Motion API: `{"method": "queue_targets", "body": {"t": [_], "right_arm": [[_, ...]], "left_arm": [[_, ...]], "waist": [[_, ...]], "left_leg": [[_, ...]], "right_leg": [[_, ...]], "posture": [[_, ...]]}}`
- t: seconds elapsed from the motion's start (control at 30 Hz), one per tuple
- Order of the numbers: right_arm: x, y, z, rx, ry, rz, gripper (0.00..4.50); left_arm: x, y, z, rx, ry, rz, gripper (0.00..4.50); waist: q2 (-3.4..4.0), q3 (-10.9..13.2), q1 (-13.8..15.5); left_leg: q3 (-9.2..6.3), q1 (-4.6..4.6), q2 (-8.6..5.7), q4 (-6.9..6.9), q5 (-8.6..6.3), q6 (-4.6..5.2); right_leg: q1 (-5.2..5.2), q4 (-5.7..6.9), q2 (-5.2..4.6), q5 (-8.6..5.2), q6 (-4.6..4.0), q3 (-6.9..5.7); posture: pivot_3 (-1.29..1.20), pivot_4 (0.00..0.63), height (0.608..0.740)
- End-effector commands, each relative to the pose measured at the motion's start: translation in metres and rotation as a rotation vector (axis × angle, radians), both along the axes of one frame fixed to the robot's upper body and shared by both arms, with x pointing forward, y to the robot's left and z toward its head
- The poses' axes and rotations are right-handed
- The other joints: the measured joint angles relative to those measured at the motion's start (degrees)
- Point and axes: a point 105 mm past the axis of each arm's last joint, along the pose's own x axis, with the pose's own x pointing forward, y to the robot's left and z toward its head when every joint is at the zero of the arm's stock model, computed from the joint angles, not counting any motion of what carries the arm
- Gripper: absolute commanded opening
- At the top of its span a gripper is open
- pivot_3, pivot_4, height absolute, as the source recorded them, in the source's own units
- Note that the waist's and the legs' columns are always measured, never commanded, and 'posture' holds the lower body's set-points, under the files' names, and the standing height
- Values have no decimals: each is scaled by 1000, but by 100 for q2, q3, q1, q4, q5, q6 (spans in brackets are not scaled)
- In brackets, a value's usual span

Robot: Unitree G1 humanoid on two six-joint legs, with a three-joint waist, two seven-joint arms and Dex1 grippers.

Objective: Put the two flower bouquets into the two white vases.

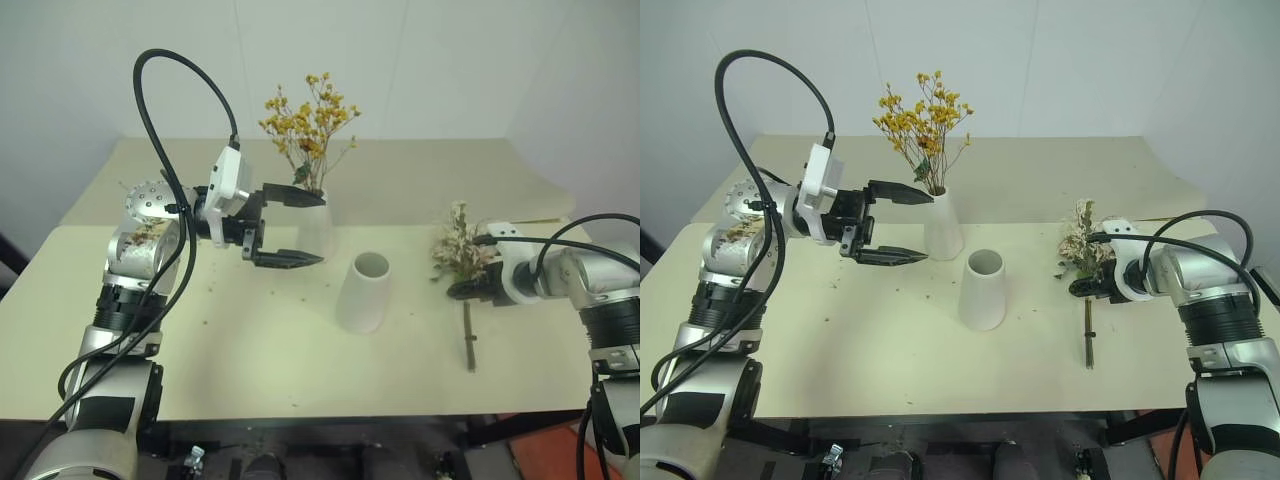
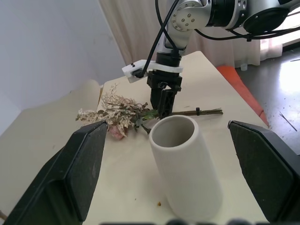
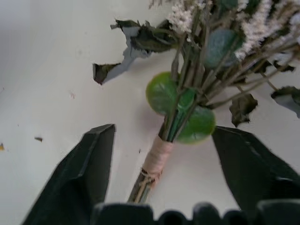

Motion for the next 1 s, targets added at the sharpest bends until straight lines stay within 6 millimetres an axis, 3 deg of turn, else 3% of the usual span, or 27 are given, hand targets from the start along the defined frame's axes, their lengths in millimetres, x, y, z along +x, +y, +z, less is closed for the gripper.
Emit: {"method": "queue_targets", "body": {"t": [0.03, 0.27, 0.4, 0.53, 0.6, 0.67, 0.73, 0.83, 0.9, 1.0], "right_arm": [[4, -4, 9, -29, -27, 2, 2524], [7, -4, 2, -27, -1, -3, 243], [10, -6, 9, -33, -32, -21, 204], [27, -27, 50, -79, -281, -164, 204], [32, -38, 95, -47, -623, -244, 204], [22, -44, 134, 4, -935, -300, 204], [5, -37, 158, 24, -1134, -256, 204], [-26, -12, 190, 261, -1351, -160, 204], [-39, 3, 203, 343, -1427, -105, 204], [-45, 20, 209, 406, -1428, -74, 204]], "left_arm": [[1, 6, -1, 29, -17, 38, 4500], [4, 9, -6, 76, -26, 74, 4500], [5, 10, -6, 73, -31, 79, 4500], [5, 14, -5, 64, -37, 93, 4500], [4, 16, -5, 54, -26, 101, 4500], [3, 19, -9, 58, -14, 114, 4500], [3, 20, -12, 60, -3, 121, 4500], [2, 22, -16, 65, 13, 137, 4500], [1, 23, -20, 73, 23, 147, 4500], [-2, 23, -20, 64, 38, 145, 4500]], "waist": [[0, 0, 0], [0, 0, -6], [0, 0, -8], [1, 1, -6], [3, 2, 3], [4, 2, 9], [5, 3, 11], [7, 5, -13], [8, 5, -29], [9, 6, -43]], "left_leg": [[0, 0, 0, 0, 0, 0], [0, 2, 0, 0, 0, 0], [0, 2, 1, 0, 0, 0], [1, 1, -1, 0, 0, 0], [0, 0, 0, 0, 0, 0], [0, -4, 0, -5, 0, 0], [-4, -11, 0, -11, 0, 0], [-3, -14, 0, -8, 0, 0], [-2, -8, 0, -5, 0, 0], [-3, 11, 3, -5, 0, 1]], "right_leg": [[0, 0, 0, 2, -4, 0], [0, 2, 0, 2, -3, 0], [0, 1, 1, 2, -3, 0], [-1, 2, -1, 2, -3, 0], [-3, 3, 0, 2, -3, 0], [-8, 3, 0, 2, -3, 0], [-12, 1, 0, 2, -2, -3], [-14, 2, -1, 4, -4, -2], [-12, 9, 0, 6, -4, 1], [1, 16, 3, 5, -4, 0]], "posture": [[0, 150, 740], [0, 150, 740], [0, 150, 740], [0, 150, 740], [0, 150, 740], [0, 150, 740], [0, 150, 740], [0, 150, 740], [0, 150, 740], [0, 150, 740]]}}
